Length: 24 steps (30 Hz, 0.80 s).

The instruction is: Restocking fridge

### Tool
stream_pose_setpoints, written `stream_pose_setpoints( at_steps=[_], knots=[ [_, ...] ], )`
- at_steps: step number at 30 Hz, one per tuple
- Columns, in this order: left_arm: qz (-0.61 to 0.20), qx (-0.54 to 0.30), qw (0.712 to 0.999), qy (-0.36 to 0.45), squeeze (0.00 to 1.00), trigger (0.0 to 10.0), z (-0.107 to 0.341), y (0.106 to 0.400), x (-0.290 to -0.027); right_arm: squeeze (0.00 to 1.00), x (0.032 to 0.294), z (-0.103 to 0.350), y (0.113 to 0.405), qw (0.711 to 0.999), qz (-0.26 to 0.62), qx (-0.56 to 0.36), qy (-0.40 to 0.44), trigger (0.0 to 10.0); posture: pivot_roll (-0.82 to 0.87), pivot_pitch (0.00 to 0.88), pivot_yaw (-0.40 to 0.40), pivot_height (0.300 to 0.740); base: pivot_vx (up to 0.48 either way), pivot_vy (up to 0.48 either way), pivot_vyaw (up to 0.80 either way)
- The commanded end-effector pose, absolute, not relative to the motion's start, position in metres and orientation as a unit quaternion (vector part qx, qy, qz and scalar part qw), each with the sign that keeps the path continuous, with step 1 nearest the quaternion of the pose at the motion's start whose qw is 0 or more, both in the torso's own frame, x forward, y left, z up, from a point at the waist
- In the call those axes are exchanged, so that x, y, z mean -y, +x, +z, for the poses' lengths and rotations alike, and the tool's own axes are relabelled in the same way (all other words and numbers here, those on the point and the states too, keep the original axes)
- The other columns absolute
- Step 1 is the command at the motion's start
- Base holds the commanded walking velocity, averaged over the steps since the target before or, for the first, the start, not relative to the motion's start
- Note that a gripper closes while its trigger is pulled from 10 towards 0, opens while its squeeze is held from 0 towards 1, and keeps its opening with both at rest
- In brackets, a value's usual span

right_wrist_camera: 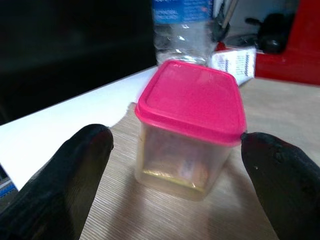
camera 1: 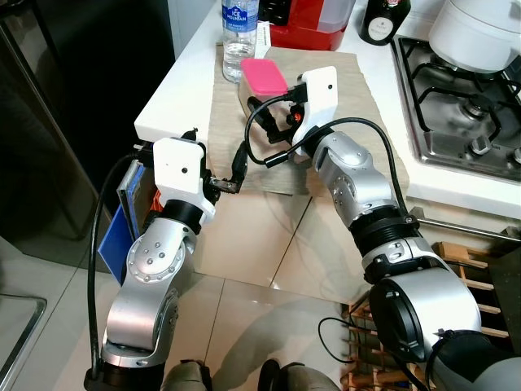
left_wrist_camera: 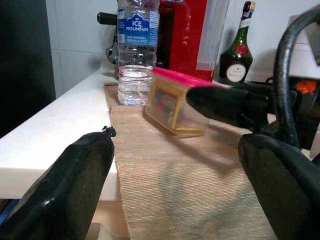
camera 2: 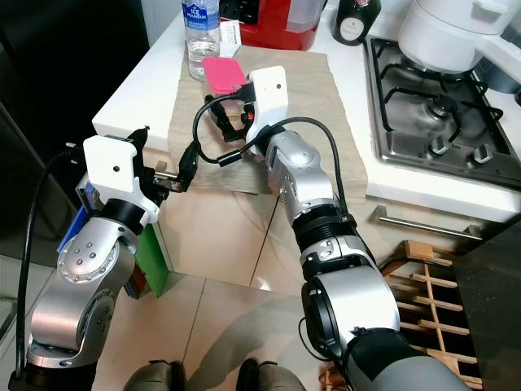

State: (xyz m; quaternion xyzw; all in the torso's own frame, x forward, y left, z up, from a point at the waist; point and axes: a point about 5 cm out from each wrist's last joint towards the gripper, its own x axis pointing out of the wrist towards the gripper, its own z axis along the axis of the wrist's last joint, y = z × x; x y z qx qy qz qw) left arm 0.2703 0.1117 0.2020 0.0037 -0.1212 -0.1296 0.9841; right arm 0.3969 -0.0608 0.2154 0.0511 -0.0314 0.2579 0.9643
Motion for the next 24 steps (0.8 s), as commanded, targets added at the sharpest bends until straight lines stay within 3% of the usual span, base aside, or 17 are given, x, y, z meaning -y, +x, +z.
stream_pose_setpoints(
  at_steps=[1, 24],
  knots=[
    [-0.133, 0.127, 0.983, 0.005, 0.00, 10.0, 0.203, 0.267, -0.108, 0.00, 0.062, 0.209, 0.399, 0.969, 0.240, 0.003, 0.059, 10.0, 0.06, 0.146, -0.136, 0.740, 0.000, 0.000, 0.00],
    [-0.129, 0.129, 0.983, 0.003, 0.00, 10.0, 0.203, 0.267, -0.107, 0.00, 0.046, 0.220, 0.391, 0.970, 0.234, -0.013, 0.065, 10.0, 0.06, 0.145, -0.148, 0.740, 0.000, 0.000, 0.00]
  ],
)
